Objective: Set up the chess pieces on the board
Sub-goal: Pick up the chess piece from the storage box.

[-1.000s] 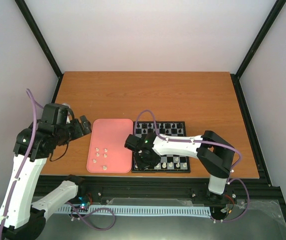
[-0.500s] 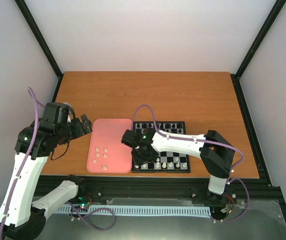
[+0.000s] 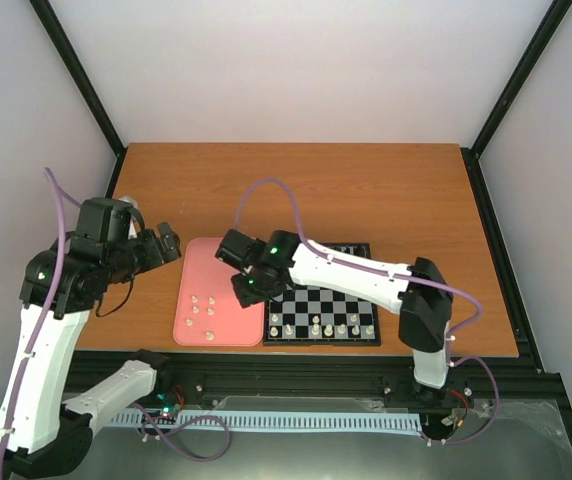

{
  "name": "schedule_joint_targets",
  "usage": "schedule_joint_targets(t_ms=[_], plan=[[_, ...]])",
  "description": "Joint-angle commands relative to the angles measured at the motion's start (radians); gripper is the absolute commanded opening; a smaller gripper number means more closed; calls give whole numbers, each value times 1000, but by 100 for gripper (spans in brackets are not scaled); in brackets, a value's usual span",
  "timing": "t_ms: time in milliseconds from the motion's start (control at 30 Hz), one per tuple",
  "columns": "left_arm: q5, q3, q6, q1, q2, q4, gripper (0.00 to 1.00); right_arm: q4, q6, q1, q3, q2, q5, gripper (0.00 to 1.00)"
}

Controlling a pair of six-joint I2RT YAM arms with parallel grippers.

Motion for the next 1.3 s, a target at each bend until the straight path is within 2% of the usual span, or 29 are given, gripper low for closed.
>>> schedule_joint_targets(t_ms=[0,133,333,1000,1267], plan=[[-23,79,13,0,0,-51,100,50,-23,42,80,104,-54,46],[-41,98,0,0,-7,-67,100,97,-24,81,174,217,-115,46],[-54,133,-5,0,14,-102,100,57,-55,118,383,391,-172,46],[-46,78,-49,0,-24,-93,100,45,-75,136,397,502,-221,45],[-41,66,-48,0,-21,-81,100,17,-88,136,445,538,-217,37]])
